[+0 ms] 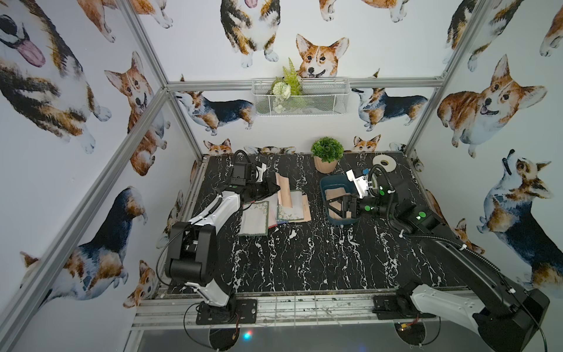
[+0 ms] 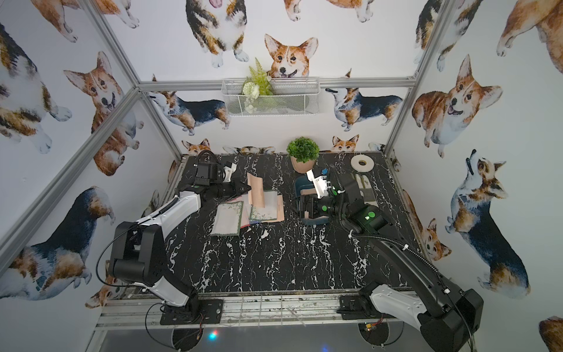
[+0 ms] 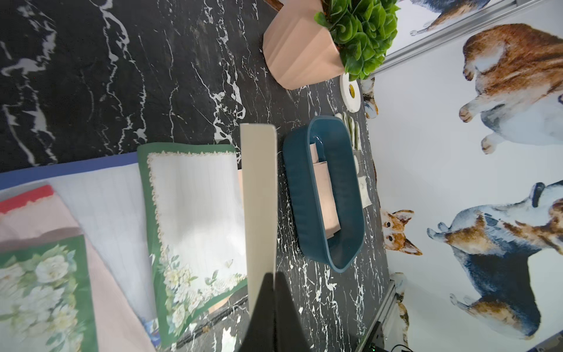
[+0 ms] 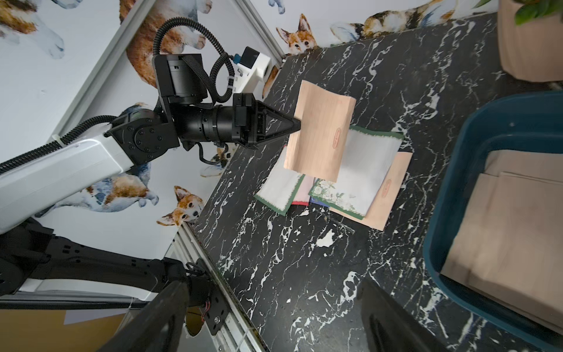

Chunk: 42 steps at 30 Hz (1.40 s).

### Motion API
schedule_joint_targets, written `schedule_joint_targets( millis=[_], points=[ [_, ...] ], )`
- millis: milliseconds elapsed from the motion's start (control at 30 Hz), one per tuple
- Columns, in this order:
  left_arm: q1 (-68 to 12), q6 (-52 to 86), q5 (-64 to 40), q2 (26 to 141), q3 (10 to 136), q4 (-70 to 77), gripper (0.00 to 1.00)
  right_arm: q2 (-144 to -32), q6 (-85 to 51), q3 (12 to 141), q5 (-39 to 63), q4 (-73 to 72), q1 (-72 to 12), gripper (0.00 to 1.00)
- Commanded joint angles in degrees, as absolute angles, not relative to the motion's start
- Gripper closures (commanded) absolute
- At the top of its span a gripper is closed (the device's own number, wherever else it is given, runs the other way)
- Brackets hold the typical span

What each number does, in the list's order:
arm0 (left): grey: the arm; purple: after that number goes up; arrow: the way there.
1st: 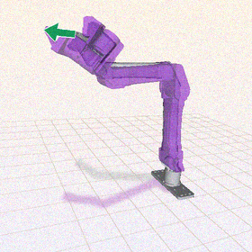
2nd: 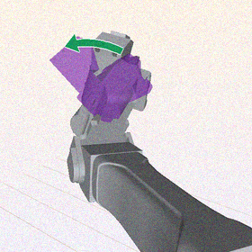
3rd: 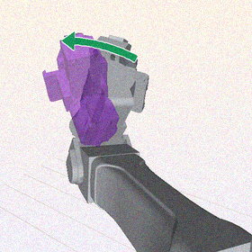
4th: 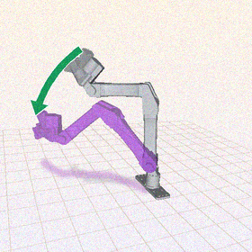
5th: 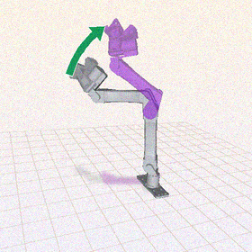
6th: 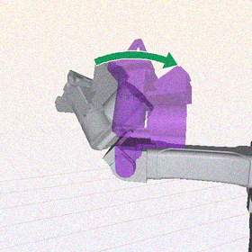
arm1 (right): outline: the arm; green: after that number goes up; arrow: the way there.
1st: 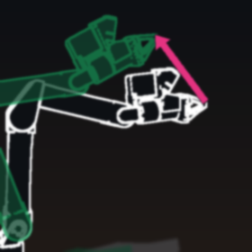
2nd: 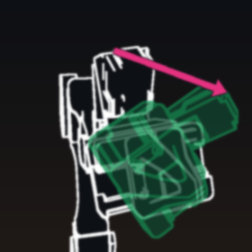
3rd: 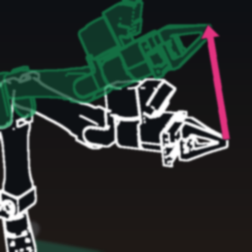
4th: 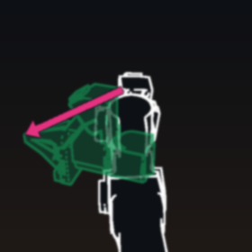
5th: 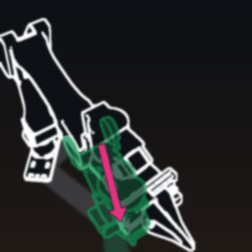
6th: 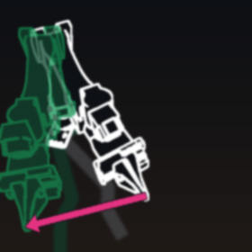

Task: Take out the stationery paper from the storage box
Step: Place the stationery paper at the center of the board.

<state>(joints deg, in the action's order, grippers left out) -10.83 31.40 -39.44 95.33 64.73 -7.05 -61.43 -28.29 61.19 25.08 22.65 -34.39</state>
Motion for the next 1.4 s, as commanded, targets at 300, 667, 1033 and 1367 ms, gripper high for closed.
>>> schedule_joint_targets(
  millis=[300, 667, 1033, 1367],
  points=[
    [-10.2, 28.91, -29.59, 100.59, 63.91, -10.48, 1.0, -67.59, -19.68, 67.37, 11.16, 37.52, -34.45, 0.07],
    [-10.28, 25.53, -11.14, 93.19, 61.89, -23.03, 0.72, -80.35, -13.61, 71.96, -2.07, 43.16, -32.89, 0.0],
    [-10.28, 27.79, -4.94, 76.02, 56.45, -24.84, 0.27, -99.08, -11.62, 78.95, 3.3, 47.16, -24.77, 0.01],
    [-10.09, 28.73, -3.12, 61.1, 51.53, -26.63, 0.16, -107.16, -12.68, 81.5, -0.6, 45.72, -24.78, 0.0]
  ],
)
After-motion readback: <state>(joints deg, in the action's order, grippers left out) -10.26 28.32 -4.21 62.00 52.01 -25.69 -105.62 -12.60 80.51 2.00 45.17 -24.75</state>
